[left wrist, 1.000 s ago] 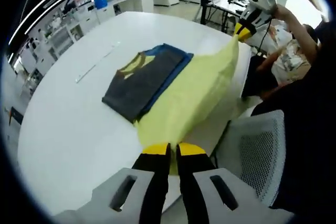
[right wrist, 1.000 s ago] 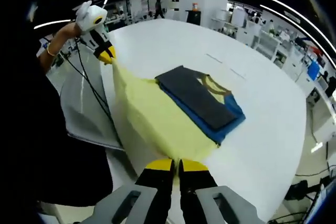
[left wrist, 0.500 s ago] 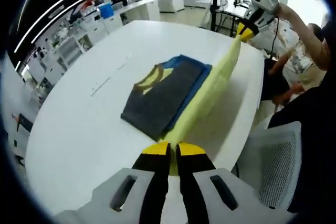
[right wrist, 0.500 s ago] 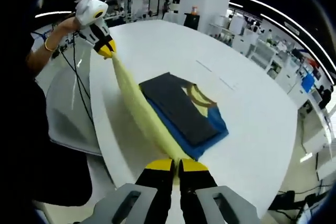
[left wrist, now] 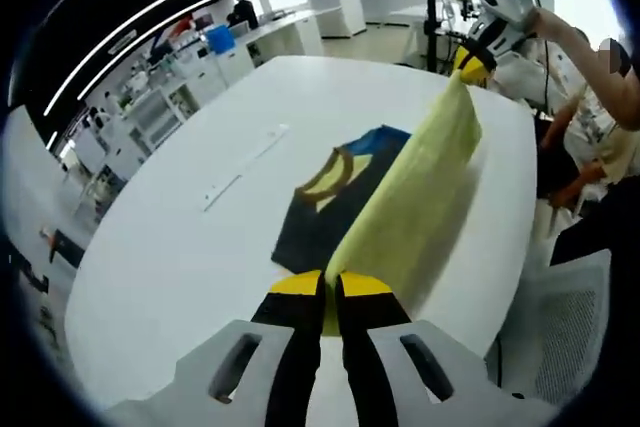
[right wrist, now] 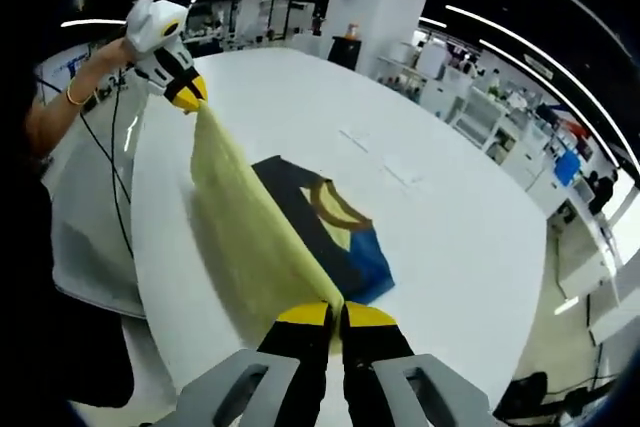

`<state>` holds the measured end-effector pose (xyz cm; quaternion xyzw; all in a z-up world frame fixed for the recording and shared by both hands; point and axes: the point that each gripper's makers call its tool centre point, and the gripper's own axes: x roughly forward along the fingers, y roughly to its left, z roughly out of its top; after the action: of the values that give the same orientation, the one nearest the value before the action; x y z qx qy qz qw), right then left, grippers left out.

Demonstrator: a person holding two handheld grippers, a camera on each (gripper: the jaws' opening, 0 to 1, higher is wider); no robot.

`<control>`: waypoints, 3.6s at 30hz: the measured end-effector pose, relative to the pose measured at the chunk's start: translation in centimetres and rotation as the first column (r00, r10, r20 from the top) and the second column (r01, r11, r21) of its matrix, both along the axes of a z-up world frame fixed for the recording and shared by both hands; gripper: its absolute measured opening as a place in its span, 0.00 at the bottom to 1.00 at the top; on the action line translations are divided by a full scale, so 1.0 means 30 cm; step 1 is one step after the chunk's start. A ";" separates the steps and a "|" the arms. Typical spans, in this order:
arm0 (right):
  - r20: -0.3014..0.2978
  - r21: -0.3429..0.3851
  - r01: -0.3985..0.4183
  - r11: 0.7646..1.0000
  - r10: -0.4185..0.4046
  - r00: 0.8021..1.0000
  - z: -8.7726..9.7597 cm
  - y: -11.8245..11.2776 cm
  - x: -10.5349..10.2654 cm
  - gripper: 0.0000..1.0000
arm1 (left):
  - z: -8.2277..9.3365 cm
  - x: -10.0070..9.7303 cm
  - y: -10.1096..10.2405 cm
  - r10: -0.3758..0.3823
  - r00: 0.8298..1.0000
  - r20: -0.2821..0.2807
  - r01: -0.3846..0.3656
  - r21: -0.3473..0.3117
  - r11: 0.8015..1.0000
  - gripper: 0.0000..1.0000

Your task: Fold the garment on the visible template until the final outline fits inside the template.

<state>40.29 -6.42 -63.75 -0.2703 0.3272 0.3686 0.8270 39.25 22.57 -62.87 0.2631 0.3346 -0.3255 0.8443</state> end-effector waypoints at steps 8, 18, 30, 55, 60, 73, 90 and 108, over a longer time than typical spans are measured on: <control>0.098 -0.001 0.019 1.000 -0.019 0.995 0.012 0.006 0.138 0.00 | 0.016 0.106 0.003 0.020 0.998 0.065 -0.021 0.007 1.000 0.02; 0.147 -0.028 0.065 0.997 -0.060 0.987 -0.061 0.017 0.275 0.00 | -0.046 0.235 0.011 0.064 0.993 0.097 -0.064 -0.002 0.998 0.02; 0.145 -0.052 0.088 0.995 -0.080 0.986 -0.169 0.021 0.373 0.00 | -0.203 0.376 0.019 0.041 0.991 0.126 -0.047 0.045 0.998 0.02; -0.003 -0.065 0.085 0.994 -0.086 0.996 -0.447 0.021 0.505 0.00 | -0.460 0.519 0.048 0.101 0.995 0.016 -0.100 -0.054 0.994 0.05; -0.022 -0.064 0.077 0.995 -0.079 0.997 -0.479 0.023 0.514 0.00 | -0.492 0.515 0.051 0.071 0.997 0.024 -0.071 -0.009 0.997 0.05; -0.035 -0.060 0.029 0.998 -0.031 0.999 -0.481 0.018 0.501 0.24 | -0.482 0.494 0.055 0.001 1.000 0.018 -0.001 -0.007 1.000 0.16; 0.045 -0.106 0.005 0.994 -0.001 0.999 -0.504 -0.004 0.540 0.03 | -0.539 0.537 0.125 -0.027 0.998 0.057 0.018 0.145 0.989 0.04; -0.139 0.194 0.444 0.875 -0.423 0.895 -0.489 -0.070 0.612 0.05 | -0.513 0.587 0.179 0.354 0.935 -0.012 -0.351 -0.156 0.923 0.03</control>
<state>58.64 -8.53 -78.43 -0.0793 0.3740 0.2199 0.8975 56.85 27.93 -78.27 0.1347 0.3429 -0.1912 0.9098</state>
